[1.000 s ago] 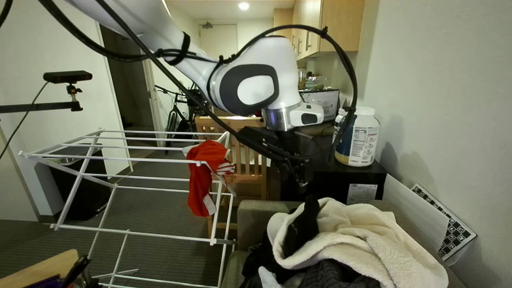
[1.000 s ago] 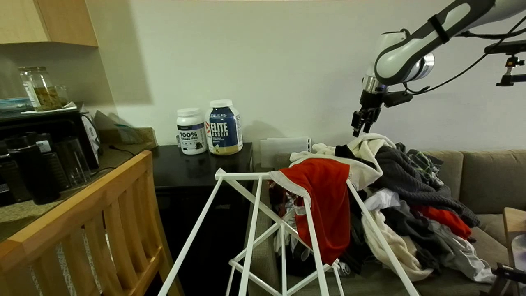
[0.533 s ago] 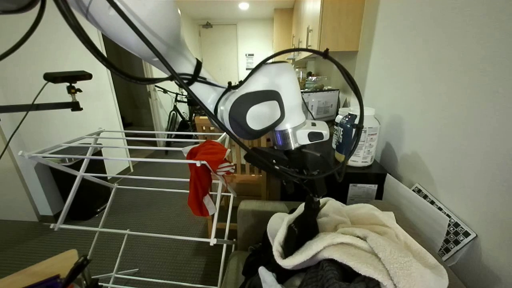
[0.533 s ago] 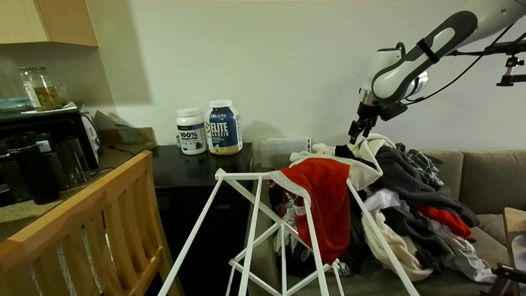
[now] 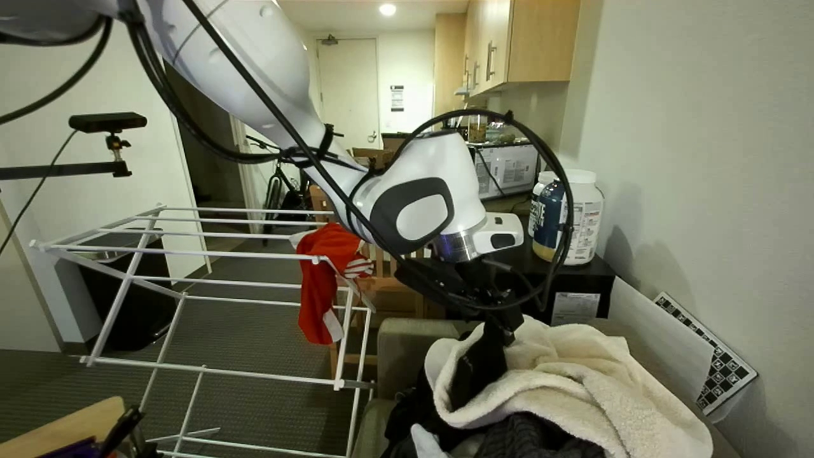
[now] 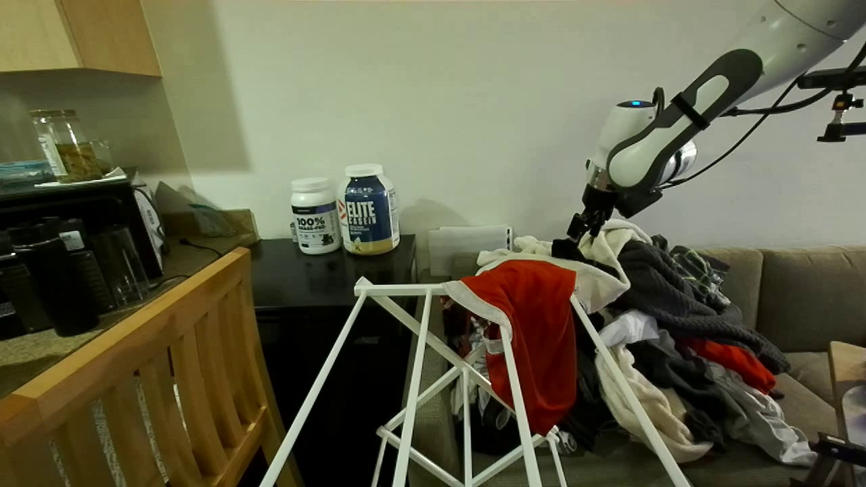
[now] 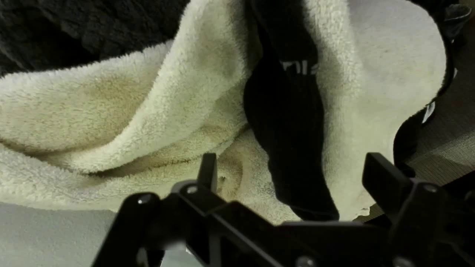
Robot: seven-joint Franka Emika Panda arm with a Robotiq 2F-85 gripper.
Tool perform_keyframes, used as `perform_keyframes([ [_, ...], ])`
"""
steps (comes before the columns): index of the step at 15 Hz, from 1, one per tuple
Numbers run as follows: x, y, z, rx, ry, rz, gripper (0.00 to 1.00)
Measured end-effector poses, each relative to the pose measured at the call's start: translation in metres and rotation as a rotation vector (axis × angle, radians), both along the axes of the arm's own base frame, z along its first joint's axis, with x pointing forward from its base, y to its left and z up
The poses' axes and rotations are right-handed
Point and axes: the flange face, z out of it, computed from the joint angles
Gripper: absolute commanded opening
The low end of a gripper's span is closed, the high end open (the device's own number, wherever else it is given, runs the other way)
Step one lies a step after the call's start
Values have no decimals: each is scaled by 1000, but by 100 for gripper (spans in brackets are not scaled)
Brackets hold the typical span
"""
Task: Put the black sock on the orange cloth on the white rack
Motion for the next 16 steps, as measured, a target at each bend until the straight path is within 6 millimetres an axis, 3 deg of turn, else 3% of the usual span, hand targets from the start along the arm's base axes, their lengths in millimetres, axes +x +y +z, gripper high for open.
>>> perform_keyframes([
  [2, 3, 4, -5, -4, -19, 9, 73],
  [13, 11, 15, -12, -6, -79, 30, 2],
  [16, 12, 13, -10, -5, -87, 27, 0],
])
